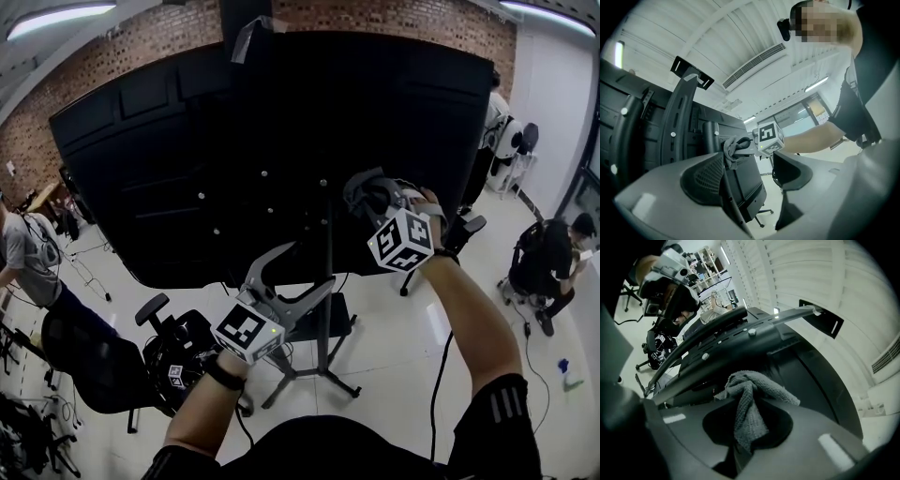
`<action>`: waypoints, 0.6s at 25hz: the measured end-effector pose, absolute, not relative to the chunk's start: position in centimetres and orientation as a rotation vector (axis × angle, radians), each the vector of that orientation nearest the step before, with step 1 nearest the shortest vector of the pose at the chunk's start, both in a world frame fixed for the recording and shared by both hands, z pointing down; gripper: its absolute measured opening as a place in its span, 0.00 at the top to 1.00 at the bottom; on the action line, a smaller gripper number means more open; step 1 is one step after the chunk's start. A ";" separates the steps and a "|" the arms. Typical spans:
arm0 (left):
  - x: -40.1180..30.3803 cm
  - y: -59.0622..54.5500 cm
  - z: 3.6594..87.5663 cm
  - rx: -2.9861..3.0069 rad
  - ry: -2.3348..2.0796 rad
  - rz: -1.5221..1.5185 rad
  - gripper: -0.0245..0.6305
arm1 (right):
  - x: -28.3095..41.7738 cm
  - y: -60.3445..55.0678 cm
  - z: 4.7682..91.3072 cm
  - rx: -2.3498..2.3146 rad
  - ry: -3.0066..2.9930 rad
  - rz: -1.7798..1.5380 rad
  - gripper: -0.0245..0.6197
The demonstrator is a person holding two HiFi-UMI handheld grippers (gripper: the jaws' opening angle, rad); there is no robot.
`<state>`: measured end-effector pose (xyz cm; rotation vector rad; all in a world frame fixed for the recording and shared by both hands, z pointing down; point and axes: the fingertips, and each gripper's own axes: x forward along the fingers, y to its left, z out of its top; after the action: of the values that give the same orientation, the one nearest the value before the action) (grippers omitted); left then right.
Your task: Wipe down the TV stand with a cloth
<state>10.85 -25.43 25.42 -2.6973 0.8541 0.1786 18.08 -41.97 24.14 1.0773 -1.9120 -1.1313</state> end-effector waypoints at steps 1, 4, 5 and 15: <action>11.4 -25.6 25.6 -2.700 0.846 0.182 0.43 | 19.1 -42.1 24.2 1.091 -1.911 -1.116 0.91; 13.0 -25.9 25.9 -2.710 0.827 0.188 0.43 | 22.2 -42.4 24.5 1.128 -1.911 -1.064 0.91; 13.6 -26.0 25.9 -2.714 0.822 0.187 0.43 | 23.2 -42.5 24.6 1.139 -1.911 -1.048 0.91; 18.6 -26.0 26.5 -2.735 0.762 0.177 0.43 | 31.4 -43.1 25.4 1.255 -1.903 -0.928 0.91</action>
<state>18.57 -26.04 26.52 -2.7353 0.7622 0.1772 31.37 -43.13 25.35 1.2552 -1.9027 -0.9275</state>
